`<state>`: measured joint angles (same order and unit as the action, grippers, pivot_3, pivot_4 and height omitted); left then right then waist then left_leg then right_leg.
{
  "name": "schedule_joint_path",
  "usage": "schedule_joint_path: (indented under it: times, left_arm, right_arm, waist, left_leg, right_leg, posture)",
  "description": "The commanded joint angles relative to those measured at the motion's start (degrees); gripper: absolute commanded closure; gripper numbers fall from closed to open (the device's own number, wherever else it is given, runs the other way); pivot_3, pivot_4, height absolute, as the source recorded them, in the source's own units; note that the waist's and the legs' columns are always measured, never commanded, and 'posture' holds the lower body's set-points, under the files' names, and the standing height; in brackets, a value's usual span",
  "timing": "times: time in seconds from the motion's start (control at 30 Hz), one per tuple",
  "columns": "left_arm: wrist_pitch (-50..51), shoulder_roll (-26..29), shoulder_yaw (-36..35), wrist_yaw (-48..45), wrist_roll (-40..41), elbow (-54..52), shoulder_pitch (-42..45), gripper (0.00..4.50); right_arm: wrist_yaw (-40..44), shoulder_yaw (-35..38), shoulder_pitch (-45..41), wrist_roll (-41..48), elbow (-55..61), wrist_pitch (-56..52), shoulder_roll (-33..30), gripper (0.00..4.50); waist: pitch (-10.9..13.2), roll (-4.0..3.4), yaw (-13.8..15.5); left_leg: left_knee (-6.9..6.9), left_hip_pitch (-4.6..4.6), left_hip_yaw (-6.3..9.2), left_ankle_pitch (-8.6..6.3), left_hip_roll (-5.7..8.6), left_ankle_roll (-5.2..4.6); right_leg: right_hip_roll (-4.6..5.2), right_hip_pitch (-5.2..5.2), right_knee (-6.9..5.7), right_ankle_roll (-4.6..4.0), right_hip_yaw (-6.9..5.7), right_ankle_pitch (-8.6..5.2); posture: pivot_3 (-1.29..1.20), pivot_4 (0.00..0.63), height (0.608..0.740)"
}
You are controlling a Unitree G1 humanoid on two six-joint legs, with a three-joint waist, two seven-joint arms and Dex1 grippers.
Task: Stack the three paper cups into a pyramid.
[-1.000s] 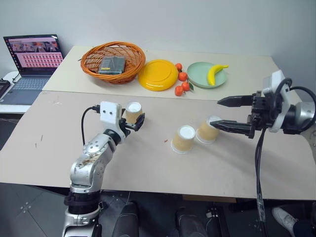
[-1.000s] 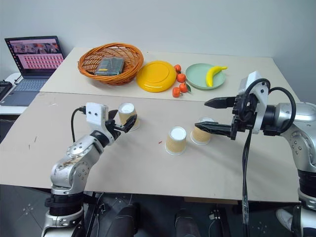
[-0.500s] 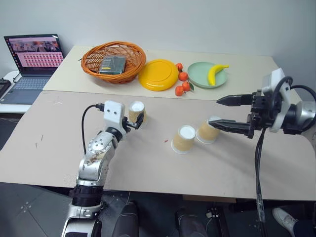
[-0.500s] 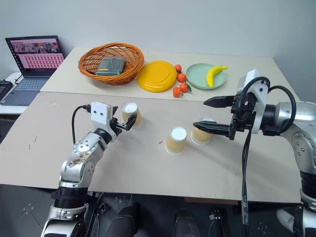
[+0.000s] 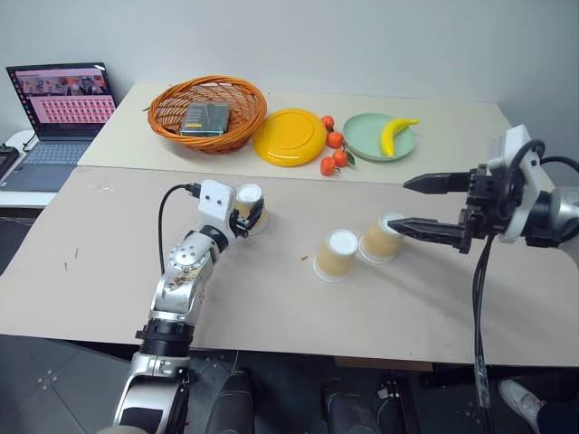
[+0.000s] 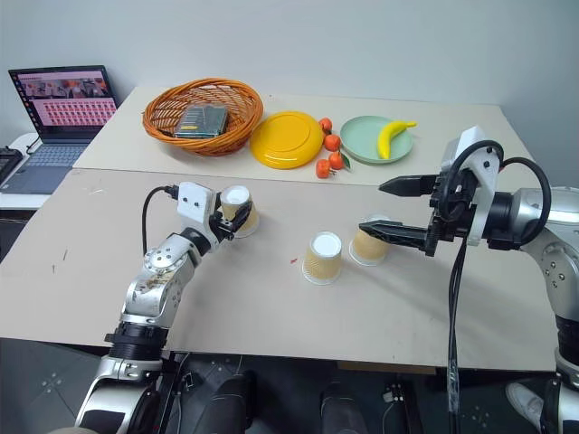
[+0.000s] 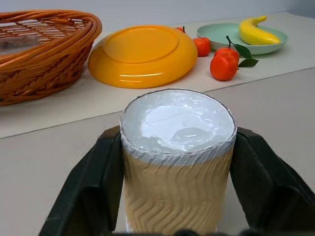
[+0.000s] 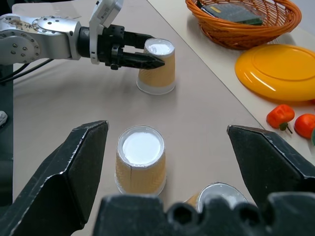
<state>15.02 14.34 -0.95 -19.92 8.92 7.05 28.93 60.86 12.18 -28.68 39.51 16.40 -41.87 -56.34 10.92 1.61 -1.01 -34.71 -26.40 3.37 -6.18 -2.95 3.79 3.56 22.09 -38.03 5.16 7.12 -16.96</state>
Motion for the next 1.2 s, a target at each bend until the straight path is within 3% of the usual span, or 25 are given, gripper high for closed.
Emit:
schedule_joint_path:
  times: [0.03, 0.2, 0.4, 0.57, 0.9, 1.2]
  left_arm:
    - [-1.78, 0.73, 0.17, -1.13, -0.63, 0.03, 1.34, 1.42]
    - [0.92, 2.77, 0.33, -5.21, 1.16, -4.22, 1.43, 1.42]
    - [6.75, 13.19, 0.01, -19.64, 8.77, -18.25, -6.62, 1.42]
    - [9.92, 16.99, 0.34, -24.21, 12.63, -23.98, -9.64, 1.42]
    - [10.47, 15.05, 6.71, -27.29, 14.23, -27.82, -11.14, 1.42]
    - [7.95, 13.94, 8.87, -28.5, 13.15, -24.99, -11.21, 1.42]
  right_arm:
    - [-0.27, 2.75, -0.5, 0.37, 1.4, 1.06, -1.3, 0.0]
    - [0.72, 2.6, -0.67, 0.38, 1.03, 1.44, -1.72, 0.0]
    - [4.55, 1.89, -1.8, 0.78, -0.53, 2.72, -2.38, 0.0]
    - [7.09, 0.44, -3.01, 0.61, -1.84, 3.67, -2.02, 0.0]
    - [9.09, -3.46, -7.47, -1.81, -5.13, 5.43, -1.21, 0.0]
    - [8.6, -0.72, -5.39, -0.97, -2.74, 3.53, -3.47, 0.0]
  waist:
    - [0.0, 0.0, 0.0]
    - [0.0, 0.0, -0.04]
    - [-0.02, -0.04, -0.75]
    - [-0.01, -0.04, -0.96]
    - [-0.01, -0.05, -1.4]
    - [-0.01, -0.05, -1.39]
  left_leg:
    - [0.0, 0.0, 0.0, 0.0, 0.0, 0.0]
    - [0.01, 0.0, 0.0, 0.0, 0.0, 0.0]
    - [0.16, 0.01, -0.03, 0.0, -0.01, 0.0]
    - [0.1, 0.02, -0.02, 0.0, -0.02, 0.0]
    - [0.11, 0.02, -0.05, 0.0, -0.03, 0.0]
    - [0.1, 0.02, -0.05, 0.0, -0.03, 0.0]
  right_leg:
    - [0.0, 0.0, 0.0, 0.0, 0.01, 0.0]
    - [0.0, 0.0, 0.0, 0.0, 0.0, 0.0]
    - [0.01, 0.06, 0.01, -0.01, 0.02, -0.01]
    - [0.01, 0.04, 0.0, -0.02, 0.0, -0.01]
    - [0.0, 0.06, 0.02, -0.02, 0.03, -0.02]
    - [0.0, 0.06, 0.01, -0.02, 0.04, -0.02]
  posture:
    - [0.0, 0.15, 0.732]
    - [0.0, 0.15, 0.732]
    - [0.0, 0.15, 0.732]
    - [0.0, 0.15, 0.732]
    - [0.0, 0.15, 0.732]
    - [0.0, 0.15, 0.732]
